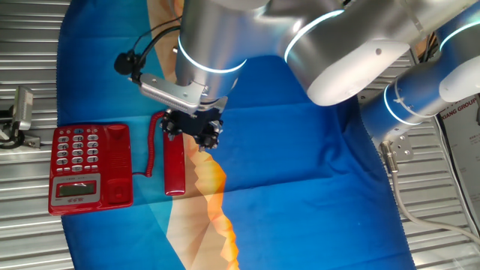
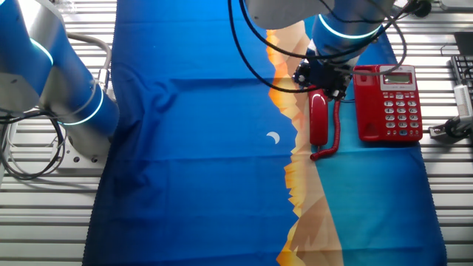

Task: Place the handset of the telephone on the corresponding phone cradle

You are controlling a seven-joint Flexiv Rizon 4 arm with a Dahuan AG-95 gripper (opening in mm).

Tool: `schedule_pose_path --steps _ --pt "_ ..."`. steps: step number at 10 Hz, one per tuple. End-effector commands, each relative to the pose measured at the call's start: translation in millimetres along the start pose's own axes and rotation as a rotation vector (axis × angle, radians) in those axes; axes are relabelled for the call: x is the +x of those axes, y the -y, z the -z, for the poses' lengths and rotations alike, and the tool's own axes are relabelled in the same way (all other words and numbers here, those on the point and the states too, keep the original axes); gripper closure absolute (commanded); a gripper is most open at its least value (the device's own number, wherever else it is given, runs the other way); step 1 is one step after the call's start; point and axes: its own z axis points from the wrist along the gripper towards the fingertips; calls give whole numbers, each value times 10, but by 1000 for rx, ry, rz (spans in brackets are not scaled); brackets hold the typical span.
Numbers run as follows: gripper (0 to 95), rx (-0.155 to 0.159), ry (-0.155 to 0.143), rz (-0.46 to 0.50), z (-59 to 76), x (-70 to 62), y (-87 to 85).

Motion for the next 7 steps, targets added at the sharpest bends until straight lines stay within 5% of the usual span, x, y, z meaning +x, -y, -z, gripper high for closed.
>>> schedule_pose_path --steps 1,7 --pt "380 -22 -29 116 -10 26 -20" --pt "380 -23 -68 166 -34 66 -50"
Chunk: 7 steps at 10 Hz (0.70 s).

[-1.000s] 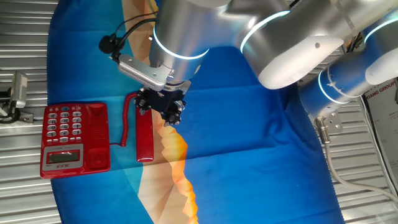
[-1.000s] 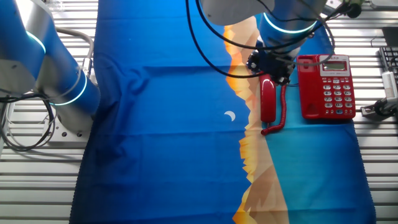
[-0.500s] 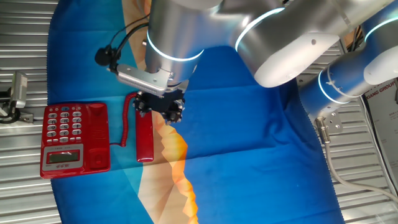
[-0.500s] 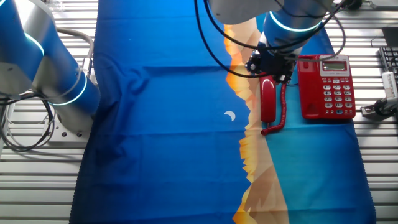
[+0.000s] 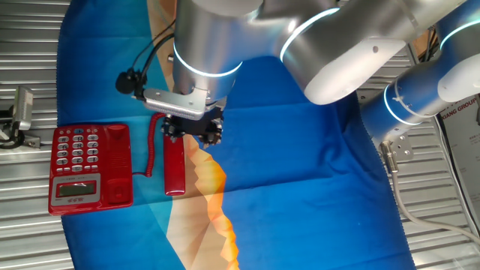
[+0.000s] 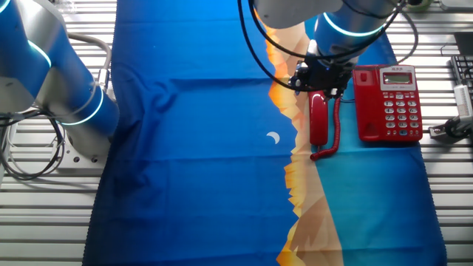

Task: Place the handset of the telephone on the corresponding phone cradle

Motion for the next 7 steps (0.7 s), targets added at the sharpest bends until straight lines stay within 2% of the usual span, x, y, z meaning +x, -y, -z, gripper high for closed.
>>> schedule_pose_path --steps 1,2,4,7 --pt "380 5 -10 -19 -10 3 0" --pt "380 8 -21 -20 -29 4 -3" --pt "380 13 -23 -19 -106 5 -15" --pt "380 19 -14 29 -194 5 -33"
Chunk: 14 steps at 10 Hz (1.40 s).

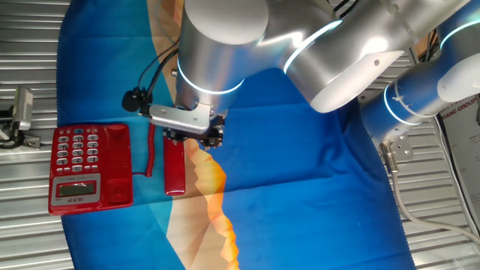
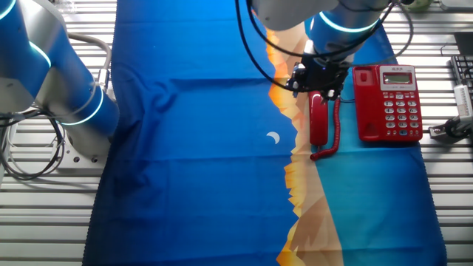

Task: Place the handset of the telephone on the corresponding phone cradle

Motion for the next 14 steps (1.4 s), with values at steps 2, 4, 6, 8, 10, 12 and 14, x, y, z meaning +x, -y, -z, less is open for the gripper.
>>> schedule_pose_path --steps 2,4,6,8,10,12,14 --pt "380 0 24 93 -12 3 -5" --pt "380 0 21 143 -13 3 -5" --pt "380 -1 24 138 -12 0 1" --pt "380 -2 25 134 -6 -4 19" --pt "380 -3 26 138 -11 -6 47" --pt "380 -3 28 135 -41 -17 64" --pt "380 -4 32 135 -48 -44 100"
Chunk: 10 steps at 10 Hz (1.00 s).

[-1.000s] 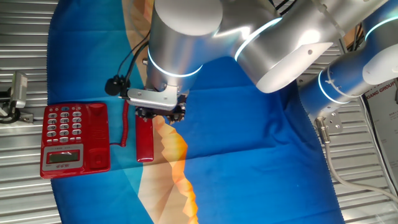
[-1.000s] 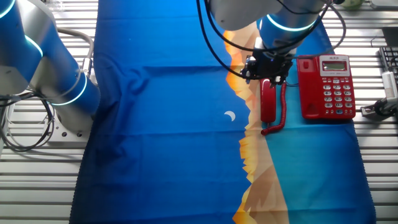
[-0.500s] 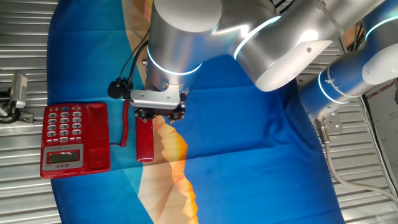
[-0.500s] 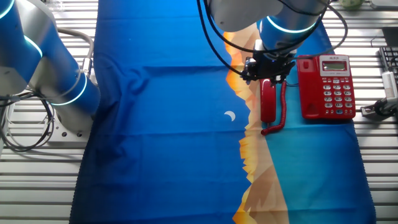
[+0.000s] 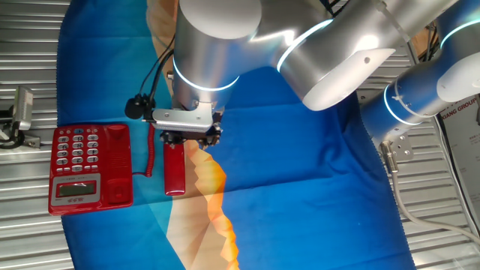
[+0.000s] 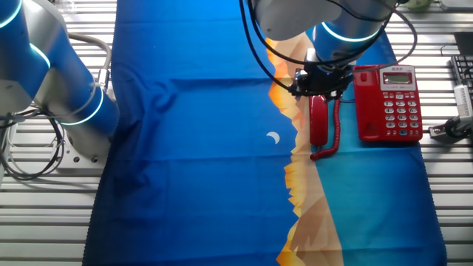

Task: Place the handset of the telephone on the corresponding phone cradle

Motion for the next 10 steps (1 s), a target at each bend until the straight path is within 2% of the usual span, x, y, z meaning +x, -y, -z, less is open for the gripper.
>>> schedule_pose_path --steps 1,5,6,8,10 --pt "380 -7 5 0 23 -1 29" --pt "380 -9 8 -2 0 -6 87" --pt "570 -9 10 -3 -8 0 99" --pt "570 -11 13 1 -17 6 130" --pt "570 -9 5 28 -32 2 141"
